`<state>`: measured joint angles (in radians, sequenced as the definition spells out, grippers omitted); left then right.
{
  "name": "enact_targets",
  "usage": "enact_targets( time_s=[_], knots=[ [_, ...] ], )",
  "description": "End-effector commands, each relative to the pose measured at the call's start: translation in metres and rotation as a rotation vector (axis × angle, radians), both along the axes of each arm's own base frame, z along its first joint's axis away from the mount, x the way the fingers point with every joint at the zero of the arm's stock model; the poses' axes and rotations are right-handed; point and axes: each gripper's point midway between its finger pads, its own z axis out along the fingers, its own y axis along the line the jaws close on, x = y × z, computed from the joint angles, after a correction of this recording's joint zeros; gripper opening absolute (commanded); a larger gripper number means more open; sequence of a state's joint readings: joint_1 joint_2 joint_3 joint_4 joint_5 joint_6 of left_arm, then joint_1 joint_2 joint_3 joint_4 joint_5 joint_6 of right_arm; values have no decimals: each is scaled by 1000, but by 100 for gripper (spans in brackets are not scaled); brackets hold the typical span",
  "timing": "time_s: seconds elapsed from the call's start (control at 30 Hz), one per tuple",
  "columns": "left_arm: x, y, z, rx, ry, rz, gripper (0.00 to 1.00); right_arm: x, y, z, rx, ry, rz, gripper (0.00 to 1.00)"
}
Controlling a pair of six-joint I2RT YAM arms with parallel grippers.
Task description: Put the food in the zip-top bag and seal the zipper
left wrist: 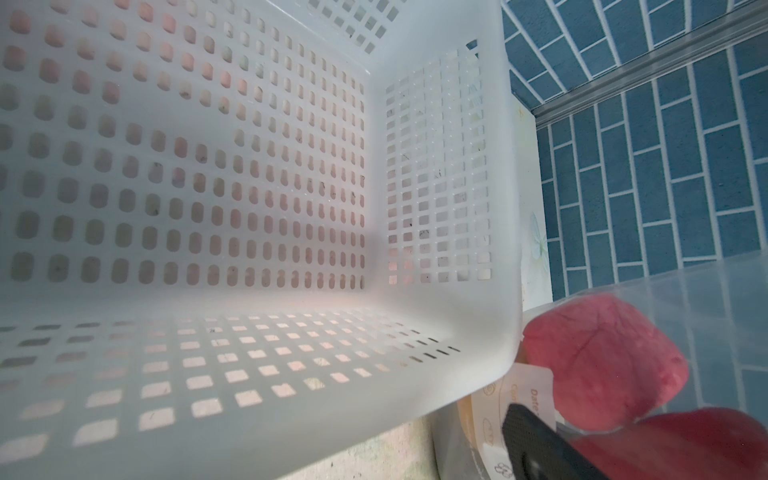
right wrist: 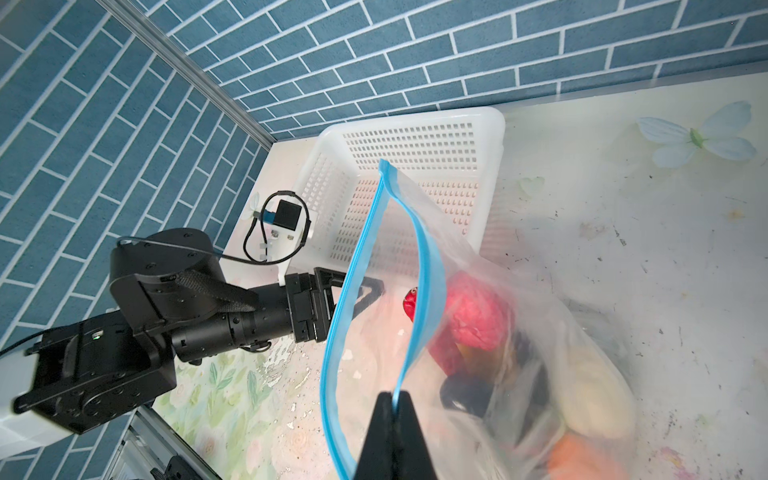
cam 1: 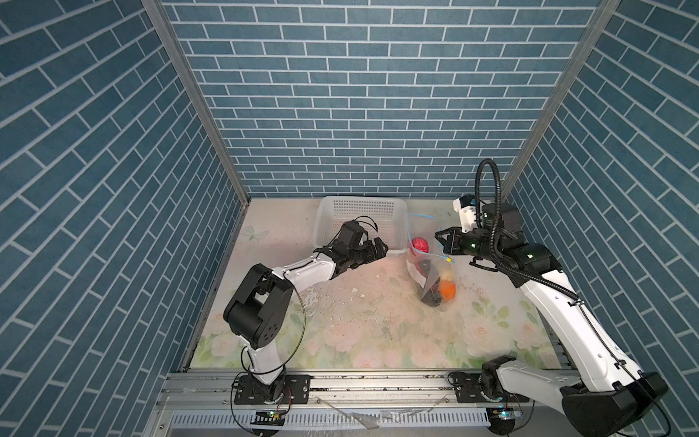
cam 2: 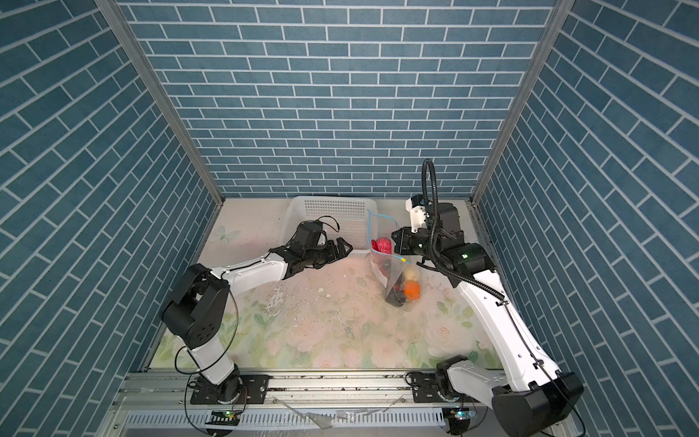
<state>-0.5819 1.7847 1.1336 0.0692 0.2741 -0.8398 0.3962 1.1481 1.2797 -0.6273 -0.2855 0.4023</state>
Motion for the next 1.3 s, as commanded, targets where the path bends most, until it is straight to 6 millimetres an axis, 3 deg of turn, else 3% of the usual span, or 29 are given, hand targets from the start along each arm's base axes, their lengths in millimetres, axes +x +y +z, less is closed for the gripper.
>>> enact_targets(
  time_s=[0.0, 0.3, 0.53, 0.97, 1.07, 1.27],
  knots=[
    [18, -3, 8, -5, -46, -13, 98, 1, 2, -2, -11, -5, 20, 0],
    [44, -10, 3, -23, -54, -13, 97, 0, 1, -1, -12, -6, 17, 0],
    [61, 2, -1, -4, -66, 8, 96, -1, 0, -1, -14, -5, 16, 0],
    [81, -10, 2, -31, -85, -5, 91, 0, -1, -6, -22, 6, 12, 0],
    [68, -4, 16, -36, -81, -15, 89, -2, -4, -8, -35, 14, 5, 0],
    [4, -13, 65, -14, -139, -118, 87, -4, 0, -10, -37, 30, 32, 0]
  ],
)
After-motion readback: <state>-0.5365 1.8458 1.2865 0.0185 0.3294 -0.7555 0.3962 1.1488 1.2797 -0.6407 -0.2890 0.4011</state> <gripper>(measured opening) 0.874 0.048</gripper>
